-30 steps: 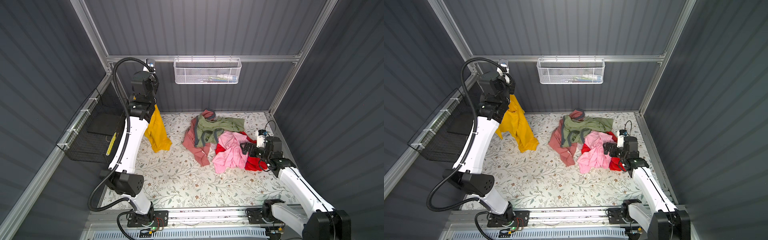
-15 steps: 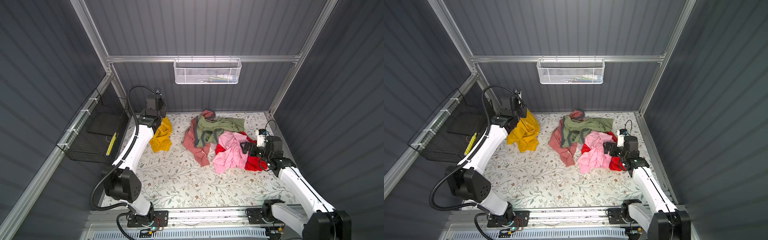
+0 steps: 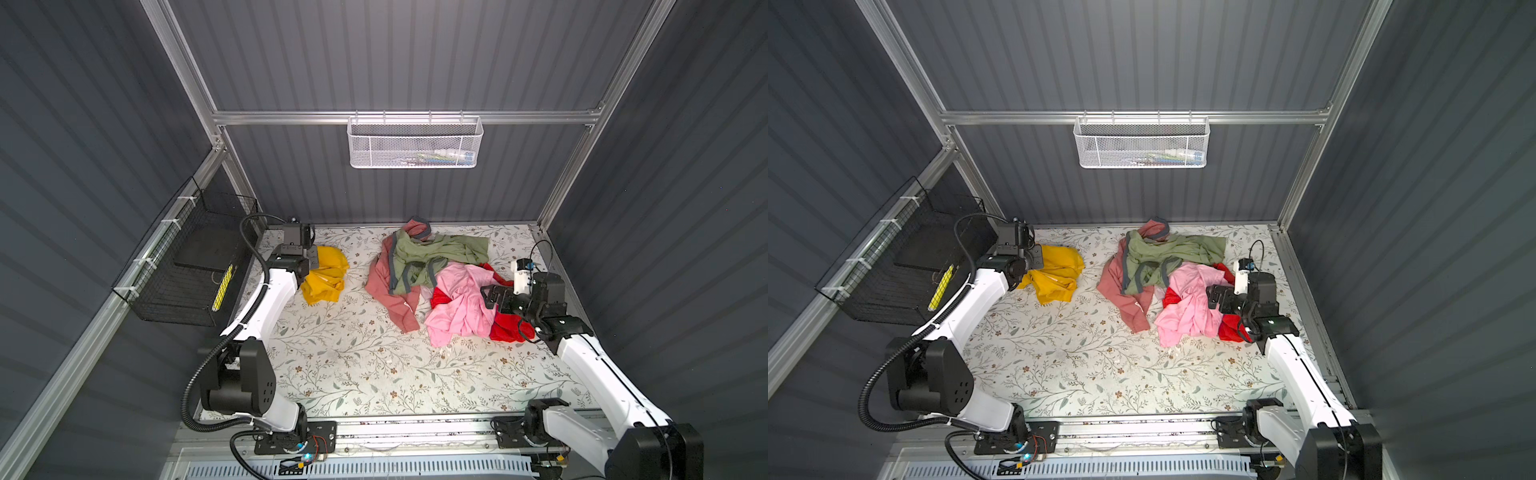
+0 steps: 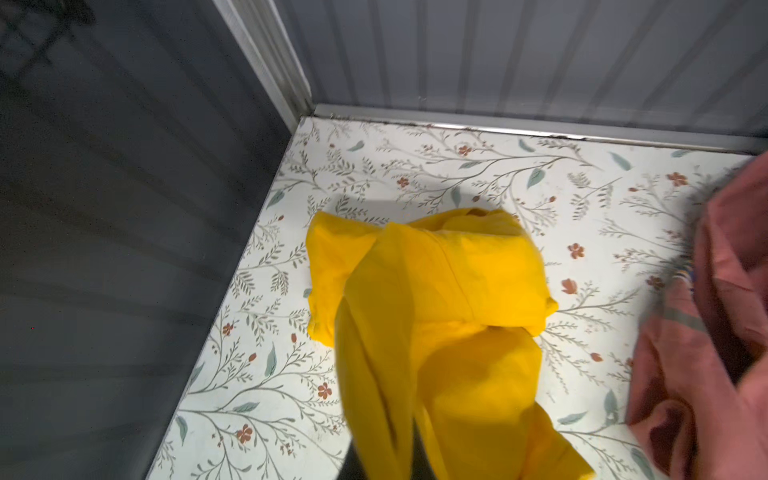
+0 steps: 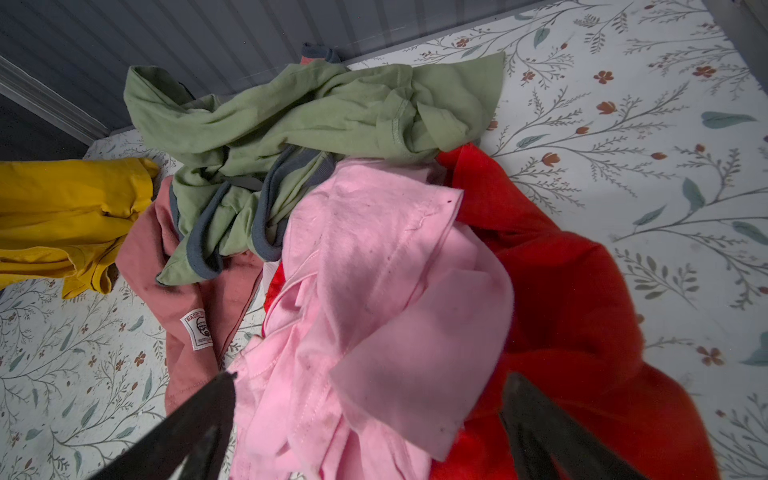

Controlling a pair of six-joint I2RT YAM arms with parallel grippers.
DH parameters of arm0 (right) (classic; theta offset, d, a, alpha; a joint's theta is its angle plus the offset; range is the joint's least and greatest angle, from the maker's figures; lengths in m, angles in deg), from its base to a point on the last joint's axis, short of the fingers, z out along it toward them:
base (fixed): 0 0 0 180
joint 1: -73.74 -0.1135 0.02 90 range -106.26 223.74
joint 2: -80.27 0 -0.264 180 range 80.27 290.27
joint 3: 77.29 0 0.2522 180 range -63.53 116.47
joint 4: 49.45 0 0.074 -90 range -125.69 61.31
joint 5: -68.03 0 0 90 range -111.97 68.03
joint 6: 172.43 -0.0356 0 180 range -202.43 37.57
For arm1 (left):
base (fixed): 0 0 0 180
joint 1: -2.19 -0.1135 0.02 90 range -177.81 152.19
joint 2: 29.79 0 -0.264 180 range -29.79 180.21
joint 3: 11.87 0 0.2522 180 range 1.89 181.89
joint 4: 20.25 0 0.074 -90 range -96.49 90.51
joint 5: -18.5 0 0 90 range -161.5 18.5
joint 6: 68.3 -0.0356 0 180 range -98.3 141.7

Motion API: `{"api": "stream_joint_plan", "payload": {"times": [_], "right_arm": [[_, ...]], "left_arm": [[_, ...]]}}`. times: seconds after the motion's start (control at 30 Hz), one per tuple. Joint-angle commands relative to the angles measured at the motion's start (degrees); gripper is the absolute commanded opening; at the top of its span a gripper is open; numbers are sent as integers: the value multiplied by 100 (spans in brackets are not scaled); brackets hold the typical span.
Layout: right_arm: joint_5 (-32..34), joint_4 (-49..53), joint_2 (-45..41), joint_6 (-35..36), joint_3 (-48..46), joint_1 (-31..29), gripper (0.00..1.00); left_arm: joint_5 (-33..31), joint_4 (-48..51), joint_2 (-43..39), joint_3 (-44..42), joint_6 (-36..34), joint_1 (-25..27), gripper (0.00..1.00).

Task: Pick out a specific cloth from the pile
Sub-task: 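Carry the yellow T-shirt away from the heap and lower it with the left gripper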

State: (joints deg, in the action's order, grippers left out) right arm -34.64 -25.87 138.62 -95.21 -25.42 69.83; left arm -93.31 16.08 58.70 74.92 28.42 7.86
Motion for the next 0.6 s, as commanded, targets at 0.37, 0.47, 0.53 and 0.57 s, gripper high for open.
{"api": "stream_joint_plan", "payload": {"times": [0.37,0.47,0.53,0.57], "right_arm": [[116,85,-140,126,-23,-22,99],[98,81,-113,117,-12,-23,99],[106,93,-113,126,-14,-22,99],[113,103,-121,133,-13,-21,99]], "left_arm": [[-908,-102,1038,-406,329,-172,0],[-843,-160,1245,-390,317,-172,33],[-777,-174,1330,-378,356,-172,55],[-748,-185,1357,-375,363,-172,59]]}}
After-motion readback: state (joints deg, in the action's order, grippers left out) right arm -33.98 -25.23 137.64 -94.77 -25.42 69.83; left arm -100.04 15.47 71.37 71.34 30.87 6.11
